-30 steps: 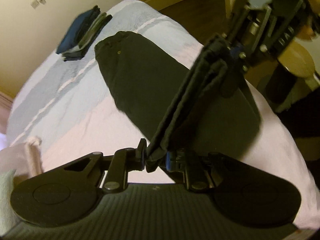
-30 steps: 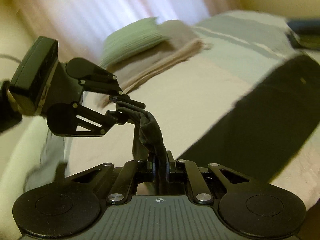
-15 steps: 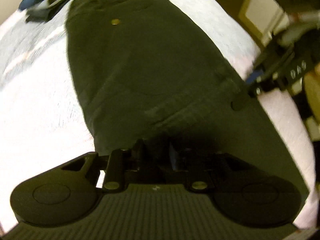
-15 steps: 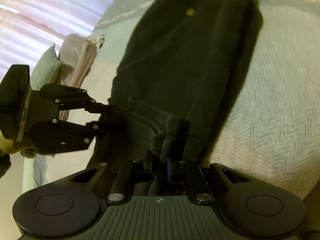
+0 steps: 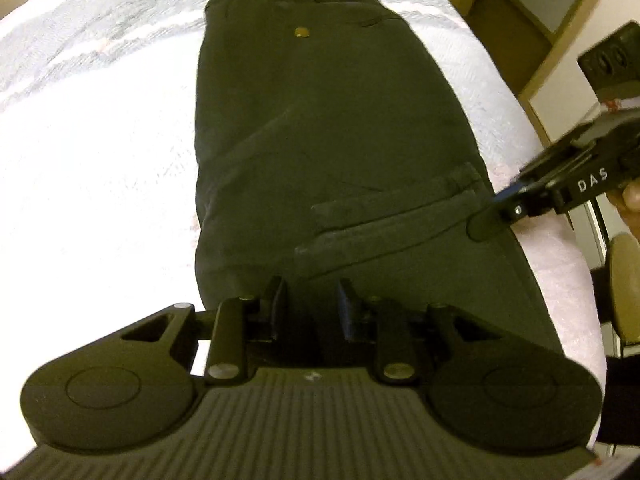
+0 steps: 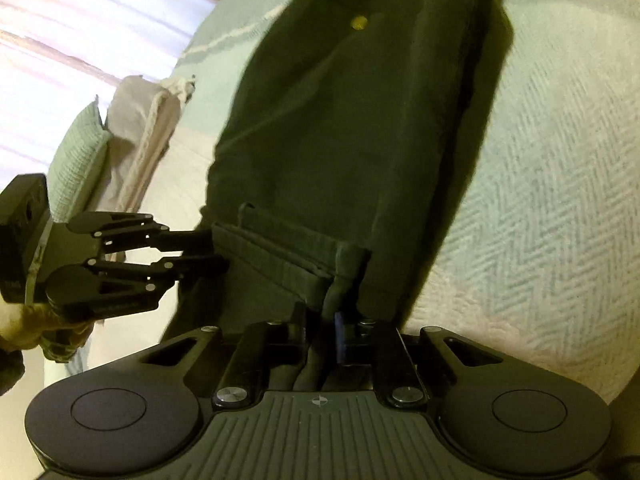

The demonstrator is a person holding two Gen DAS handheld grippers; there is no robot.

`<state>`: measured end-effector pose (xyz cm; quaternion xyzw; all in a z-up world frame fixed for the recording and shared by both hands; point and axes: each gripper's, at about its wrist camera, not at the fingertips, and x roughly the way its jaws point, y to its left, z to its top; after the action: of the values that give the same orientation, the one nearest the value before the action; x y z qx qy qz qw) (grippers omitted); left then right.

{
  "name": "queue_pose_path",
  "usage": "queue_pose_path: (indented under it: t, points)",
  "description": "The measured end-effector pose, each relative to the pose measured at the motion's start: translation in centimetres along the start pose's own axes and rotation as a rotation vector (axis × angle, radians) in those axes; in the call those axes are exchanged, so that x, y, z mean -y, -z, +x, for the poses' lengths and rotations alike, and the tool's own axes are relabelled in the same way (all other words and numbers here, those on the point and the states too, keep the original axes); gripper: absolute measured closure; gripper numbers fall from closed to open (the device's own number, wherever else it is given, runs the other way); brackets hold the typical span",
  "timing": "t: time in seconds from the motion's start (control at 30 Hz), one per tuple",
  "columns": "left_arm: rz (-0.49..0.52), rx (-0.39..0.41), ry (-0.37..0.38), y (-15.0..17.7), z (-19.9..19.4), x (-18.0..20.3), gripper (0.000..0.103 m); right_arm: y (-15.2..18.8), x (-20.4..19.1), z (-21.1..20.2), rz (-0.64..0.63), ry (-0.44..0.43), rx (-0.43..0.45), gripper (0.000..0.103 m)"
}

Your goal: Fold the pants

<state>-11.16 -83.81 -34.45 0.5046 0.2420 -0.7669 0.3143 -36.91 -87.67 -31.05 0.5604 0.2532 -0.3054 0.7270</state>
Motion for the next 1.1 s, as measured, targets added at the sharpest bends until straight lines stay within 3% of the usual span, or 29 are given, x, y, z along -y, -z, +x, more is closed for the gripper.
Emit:
queue_pose_path:
  t: [0.1, 0.27, 0.37, 0.43, 0.53, 0.6, 0.73, 0.87, 1.0, 1.1]
  points:
    - [-0.017, 0.0, -0.015, -0.1, -0.5, -0.1, 0.079, 0.2, 0.9, -0.3, 0.039, -0.017, 0.004, 0.092]
    - [0.002, 0.009, -0.068, 1.4, -4.1, -0.2, 0.079, 1.0, 0.1, -2.8, -0.034, 0.061, 0.05, 0.089]
    - [0.003, 0.017, -0.085, 3.9, -6.7, 0.2, 0.079, 2.2, -0.7, -4.4, -0.02, 0.162, 0.1, 0.081]
    - [0.013, 0.025, -0.088, 5.7, -8.1, 1.1, 0.079, 3.9, -1.5, -5.9, -0.023, 0.152, 0.123, 0.077]
    - [0.044, 0.041, -0.089, 9.5, -9.9, 2.8, 0.079, 8.2, -4.0, -7.3, -0.083, 0.144, 0.127, 0.06]
    - [0.068, 0.059, -0.077, 12.0, -10.6, 4.0, 0.079, 11.3, -6.0, -7.2, -0.131, 0.137, 0.118, 0.053]
    - [0.062, 0.127, -0.019, 15.6, -10.7, 6.1, 0.079, 17.8, -10.8, -5.1, -0.26, 0.081, 0.104, 0.052]
    - [0.09, 0.116, -0.026, 17.7, -7.9, 6.6, 0.078, 21.6, -13.6, -1.1, -0.368, 0.068, 0.065, 0.052]
    - [0.082, 0.13, -0.027, 18.7, -7.1, 5.4, 0.068, 22.9, -12.6, 1.3, -0.398, 0.163, 0.036, 0.052]
    - [0.109, 0.136, -0.072, 19.4, -8.7, 5.1, 0.07, 23.6, -13.0, 0.1, -0.428, 0.246, 0.043, 0.05]
